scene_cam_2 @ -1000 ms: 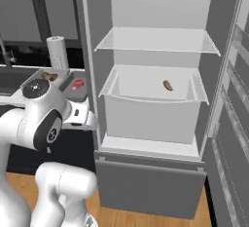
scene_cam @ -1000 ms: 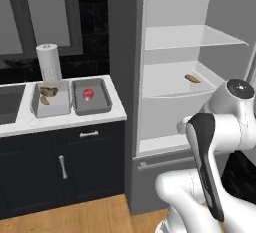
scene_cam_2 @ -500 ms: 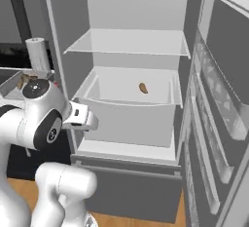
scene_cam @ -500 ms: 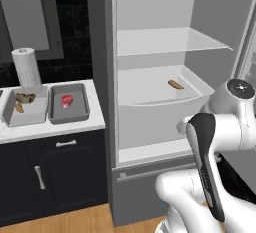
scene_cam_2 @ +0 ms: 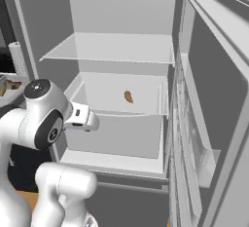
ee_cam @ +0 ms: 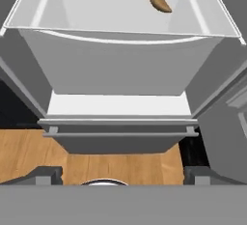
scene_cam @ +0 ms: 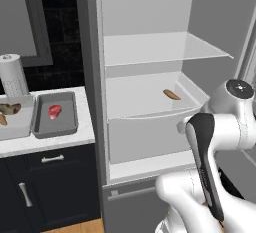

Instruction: Place one sweet potato and one steak in each tupperware on the nearby counter, to pack two identical lunches.

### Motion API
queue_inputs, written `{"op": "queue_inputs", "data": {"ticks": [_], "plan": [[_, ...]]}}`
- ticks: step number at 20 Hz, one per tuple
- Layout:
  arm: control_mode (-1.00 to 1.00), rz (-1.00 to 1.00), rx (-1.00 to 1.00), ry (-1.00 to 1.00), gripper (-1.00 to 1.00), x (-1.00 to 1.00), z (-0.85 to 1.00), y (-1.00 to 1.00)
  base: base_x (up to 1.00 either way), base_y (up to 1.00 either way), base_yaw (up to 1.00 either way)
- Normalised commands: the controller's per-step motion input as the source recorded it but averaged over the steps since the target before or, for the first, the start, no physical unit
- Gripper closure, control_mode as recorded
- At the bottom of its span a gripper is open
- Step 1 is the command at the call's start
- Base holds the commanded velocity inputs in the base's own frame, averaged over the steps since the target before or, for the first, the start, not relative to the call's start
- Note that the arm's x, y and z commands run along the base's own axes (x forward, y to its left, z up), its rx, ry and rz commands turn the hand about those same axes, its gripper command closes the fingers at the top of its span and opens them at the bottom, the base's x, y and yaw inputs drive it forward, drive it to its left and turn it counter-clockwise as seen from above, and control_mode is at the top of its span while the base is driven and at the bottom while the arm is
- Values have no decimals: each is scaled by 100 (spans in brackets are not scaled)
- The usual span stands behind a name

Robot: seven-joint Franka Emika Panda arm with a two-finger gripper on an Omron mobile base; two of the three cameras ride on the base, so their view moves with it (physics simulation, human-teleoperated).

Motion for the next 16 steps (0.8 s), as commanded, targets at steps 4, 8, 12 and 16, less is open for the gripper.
{"op": "queue_inputs", "data": {"ticks": [4,8,12,16], "plan": [[-100,-4,0,-2,-100,38,-30,-40,0,0,0],[-100,-2,0,-6,-100,92,-41,-5,0,0,0],[-100,0,0,-3,-100,98,-21,-2,0,0,0],[-100,0,2,7,-100,79,29,-23,0,0,0]]}}
